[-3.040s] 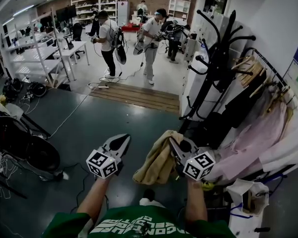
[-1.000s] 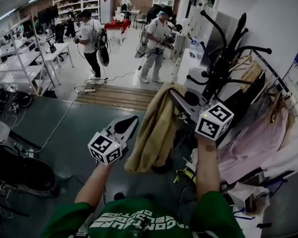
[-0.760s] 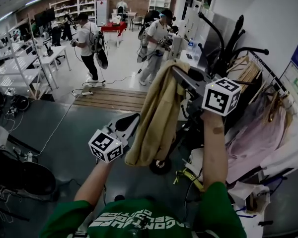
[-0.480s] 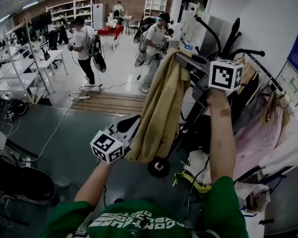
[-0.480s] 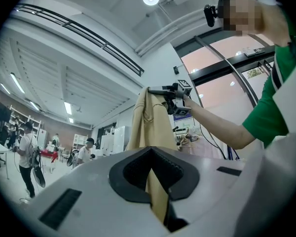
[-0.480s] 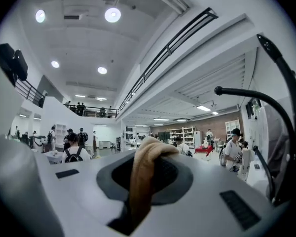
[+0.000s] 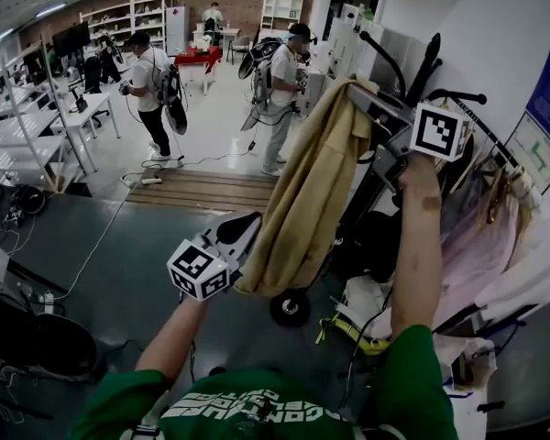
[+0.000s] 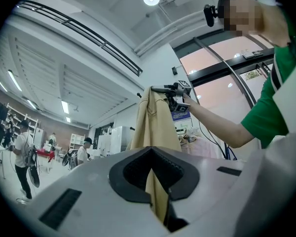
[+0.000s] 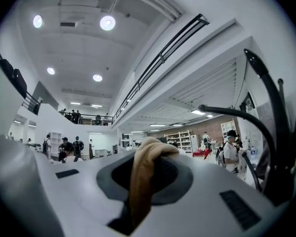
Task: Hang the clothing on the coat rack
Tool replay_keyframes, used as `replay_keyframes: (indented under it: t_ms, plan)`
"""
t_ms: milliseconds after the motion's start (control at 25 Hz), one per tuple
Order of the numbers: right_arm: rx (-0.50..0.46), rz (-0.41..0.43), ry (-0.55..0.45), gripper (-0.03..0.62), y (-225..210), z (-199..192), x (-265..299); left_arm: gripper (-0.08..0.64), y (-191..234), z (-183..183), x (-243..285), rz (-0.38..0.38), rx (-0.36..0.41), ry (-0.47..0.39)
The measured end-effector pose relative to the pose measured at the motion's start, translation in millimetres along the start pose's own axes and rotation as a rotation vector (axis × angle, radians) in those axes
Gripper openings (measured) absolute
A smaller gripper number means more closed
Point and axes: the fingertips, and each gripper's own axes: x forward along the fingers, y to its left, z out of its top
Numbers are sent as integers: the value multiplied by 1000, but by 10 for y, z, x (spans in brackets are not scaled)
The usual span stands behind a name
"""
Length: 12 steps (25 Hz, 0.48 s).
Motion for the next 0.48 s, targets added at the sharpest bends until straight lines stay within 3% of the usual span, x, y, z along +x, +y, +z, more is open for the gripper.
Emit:
replay_keyframes:
  t_ms: [480]
  plan:
    - [73, -81, -92, 43, -263, 39, -656, 5, -293, -111, 162, -60, -23, 20]
